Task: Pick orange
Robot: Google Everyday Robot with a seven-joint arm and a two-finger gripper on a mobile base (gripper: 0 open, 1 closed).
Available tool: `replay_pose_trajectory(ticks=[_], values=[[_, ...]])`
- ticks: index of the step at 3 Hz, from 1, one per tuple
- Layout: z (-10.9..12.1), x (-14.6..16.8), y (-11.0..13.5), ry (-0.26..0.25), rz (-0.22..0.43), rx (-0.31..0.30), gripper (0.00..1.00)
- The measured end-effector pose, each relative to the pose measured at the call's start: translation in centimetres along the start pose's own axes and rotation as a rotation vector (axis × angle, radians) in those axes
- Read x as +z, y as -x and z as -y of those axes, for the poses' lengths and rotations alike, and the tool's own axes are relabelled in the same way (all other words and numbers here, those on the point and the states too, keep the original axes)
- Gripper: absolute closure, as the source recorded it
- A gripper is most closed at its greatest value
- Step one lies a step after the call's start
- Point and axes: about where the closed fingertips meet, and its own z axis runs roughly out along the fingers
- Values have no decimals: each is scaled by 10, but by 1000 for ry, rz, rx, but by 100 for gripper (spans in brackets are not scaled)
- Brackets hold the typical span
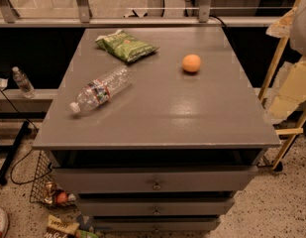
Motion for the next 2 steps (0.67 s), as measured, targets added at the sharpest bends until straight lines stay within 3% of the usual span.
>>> replay_pose_trajectory(ticks=[1, 2], values=[[2, 0, 0, -5, 6, 2, 0], [24, 17, 2, -11, 74, 25, 0]])
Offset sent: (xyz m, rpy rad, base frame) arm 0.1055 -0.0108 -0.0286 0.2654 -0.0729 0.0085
